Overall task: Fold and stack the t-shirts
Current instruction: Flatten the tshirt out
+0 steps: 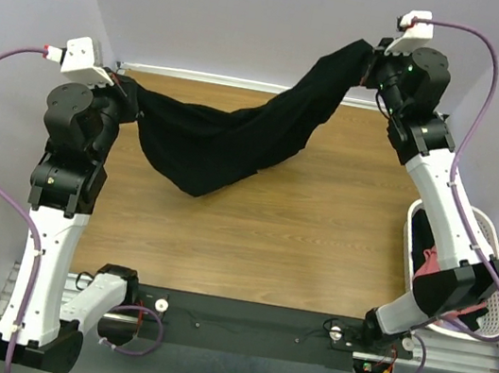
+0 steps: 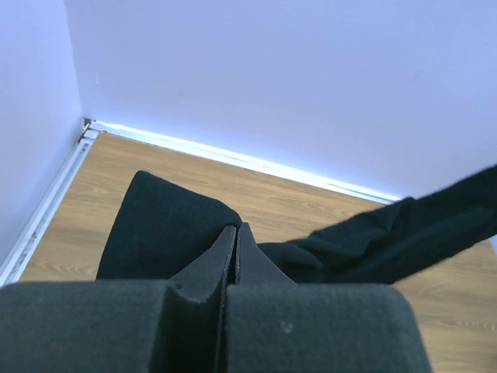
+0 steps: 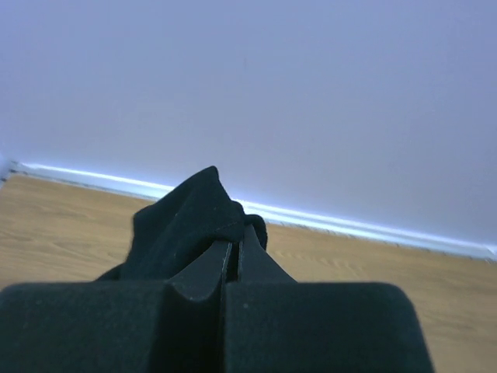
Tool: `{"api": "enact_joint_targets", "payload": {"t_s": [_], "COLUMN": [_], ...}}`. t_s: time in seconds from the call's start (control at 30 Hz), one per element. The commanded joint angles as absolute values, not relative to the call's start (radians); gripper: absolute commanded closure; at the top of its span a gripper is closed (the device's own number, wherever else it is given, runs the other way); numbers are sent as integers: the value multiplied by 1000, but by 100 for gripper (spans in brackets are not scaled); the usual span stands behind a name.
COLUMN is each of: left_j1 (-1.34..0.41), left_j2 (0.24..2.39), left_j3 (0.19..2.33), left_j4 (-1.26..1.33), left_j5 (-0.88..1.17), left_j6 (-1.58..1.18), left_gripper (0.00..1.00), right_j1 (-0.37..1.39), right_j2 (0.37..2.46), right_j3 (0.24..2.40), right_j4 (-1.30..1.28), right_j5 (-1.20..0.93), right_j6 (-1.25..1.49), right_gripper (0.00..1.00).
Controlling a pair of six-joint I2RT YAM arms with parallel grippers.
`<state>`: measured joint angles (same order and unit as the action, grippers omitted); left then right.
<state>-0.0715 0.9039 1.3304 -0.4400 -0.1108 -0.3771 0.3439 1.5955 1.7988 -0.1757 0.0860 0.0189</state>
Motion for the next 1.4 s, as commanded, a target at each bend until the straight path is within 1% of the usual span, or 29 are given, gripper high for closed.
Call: {"api": "enact_joint_targets", "payload": {"t_s": [0.0, 0.07, 0.13, 0.17, 0.23, 0.27, 0.33, 0.37, 0.43, 0.53, 0.6, 0.77, 0.87, 0.97, 1.13, 1.23, 1.27, 1.33, 1.37], "left_j1": [-66, -66, -64, -64, -64, -64, -64, -64, -64, -64, -64, -64, -64, -64, -64, -64, -64, -64, -64], "left_j2": [882, 920, 971, 1041, 1112, 1177, 1236, 1274, 1287, 1256, 1194, 1016, 957, 960, 1052, 1170, 1251, 1343, 1442], "left_j3": [1339, 1354, 1391, 1408, 1449, 1495, 1570, 1644, 1713, 1726, 1706, 1597, 1585, 1611, 1628, 1591, 1571, 1554, 1546], "left_j4": [-434, -391, -373, -368, -357, -345, -356, -362, -364, -357, -356, -362, -385, -417, -420, -405, -397, -384, -370], "left_j5": [-190, -199, -199, -195, -166, -155, -134, -132, -137, -146, -153, -143, -141, -149, -153, -124, -115, -74, -42], "left_j6": [-348, -322, -311, -313, -319, -327, -331, -333, -341, -336, -328, -319, -304, -281, -249, -230, -229, -222, -222], "left_gripper": [100, 100, 100, 100, 100, 100, 100, 100, 100, 100, 100, 100, 100, 100, 100, 100, 100, 100, 100], "right_j1": [341, 336, 328, 327, 313, 310, 308, 308, 308, 308, 310, 310, 310, 310, 310, 310, 308, 310, 308], "right_j2": [1480, 1468, 1488, 1511, 1535, 1554, 1555, 1549, 1507, 1398, 1329, 1102, 1034, 980, 1035, 1115, 1136, 1192, 1254], "right_j3": [1698, 1680, 1693, 1704, 1746, 1764, 1810, 1819, 1822, 1766, 1723, 1573, 1540, 1542, 1569, 1554, 1540, 1525, 1510], "right_j4": [-181, -176, -178, -179, -178, -179, -179, -179, -179, -178, -178, -178, -179, -179, -179, -181, -181, -179, -179], "right_j5": [227, 319, 348, 373, 390, 412, 434, 436, 425, 416, 390, 327, 331, 325, 336, 348, 348, 357, 374], "right_j6": [-54, -99, -126, -135, -138, -140, -143, -144, -156, -187, -199, -193, -190, -189, -193, -190, -187, -178, -169], "right_gripper": [99, 99, 99, 99, 99, 99, 99, 99, 99, 99, 99, 99, 99, 99, 99, 99, 99, 99, 99]}}
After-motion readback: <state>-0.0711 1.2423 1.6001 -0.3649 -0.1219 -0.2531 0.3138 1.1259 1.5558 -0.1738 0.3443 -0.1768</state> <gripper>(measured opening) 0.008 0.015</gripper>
